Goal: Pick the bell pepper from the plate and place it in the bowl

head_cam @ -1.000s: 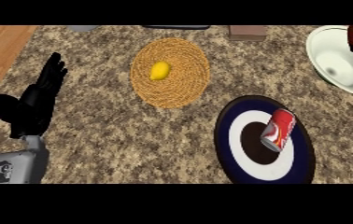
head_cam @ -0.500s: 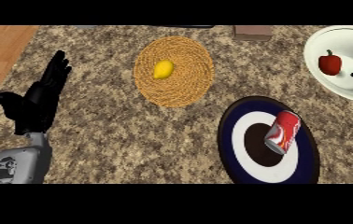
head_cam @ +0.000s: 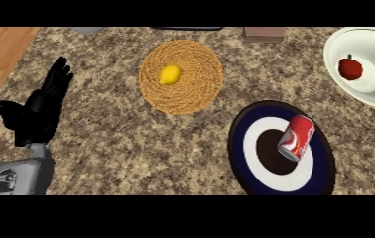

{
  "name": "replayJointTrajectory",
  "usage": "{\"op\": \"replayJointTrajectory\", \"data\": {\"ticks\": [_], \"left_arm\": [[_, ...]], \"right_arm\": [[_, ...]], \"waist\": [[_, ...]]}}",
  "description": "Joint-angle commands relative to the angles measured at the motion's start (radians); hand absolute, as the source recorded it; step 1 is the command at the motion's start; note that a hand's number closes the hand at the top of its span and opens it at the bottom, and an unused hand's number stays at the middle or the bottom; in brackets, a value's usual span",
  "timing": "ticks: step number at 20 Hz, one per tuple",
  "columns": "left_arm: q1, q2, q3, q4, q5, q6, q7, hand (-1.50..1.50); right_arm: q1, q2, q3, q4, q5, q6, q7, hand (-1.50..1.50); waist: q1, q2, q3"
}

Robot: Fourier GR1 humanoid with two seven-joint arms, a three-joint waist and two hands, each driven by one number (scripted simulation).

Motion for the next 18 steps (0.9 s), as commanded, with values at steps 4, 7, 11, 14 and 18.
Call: {"op": "replayJointTrajectory", "data": {"ticks": [4, 7, 11, 14, 18], "left_arm": [[-0.016, 0.012, 0.021, 0.014, 0.007, 0.002, 0.013, 0.0], [-0.006, 0.003, 0.006, -0.001, -0.005, 0.007, 0.01, 0.0], [-0.001, -0.018, 0.001, -0.003, -0.006, 0.023, 0.012, 0.0], [0.018, 0.027, 0.029, -0.006, 0.007, -0.01, 0.003, 0.0], [-0.009, -0.01, 0.002, 0.007, -0.009, 0.017, 0.007, 0.0]], "right_arm": [[0.08, -0.149, -0.172, 0.042, -0.173, 0.195, -0.042, -1.5], [0.134, -0.184, -0.178, 0.048, -0.18, 0.247, -0.046, -1.5], [0.23, -0.257, -0.208, 0.065, -0.212, 0.39, -0.077, -1.5], [0.273, -0.291, -0.242, 0.075, -0.248, 0.471, -0.087, -1.5], [0.307, -0.288, -0.268, 0.07, -0.279, 0.548, -0.114, -1.5]], "waist": [[-0.02, 0.0, -0.001], [-0.007, 0.001, 0.0], [-0.025, -0.001, 0.002], [-0.019, -0.003, 0.003], [-0.021, -0.001, 0.003]]}}
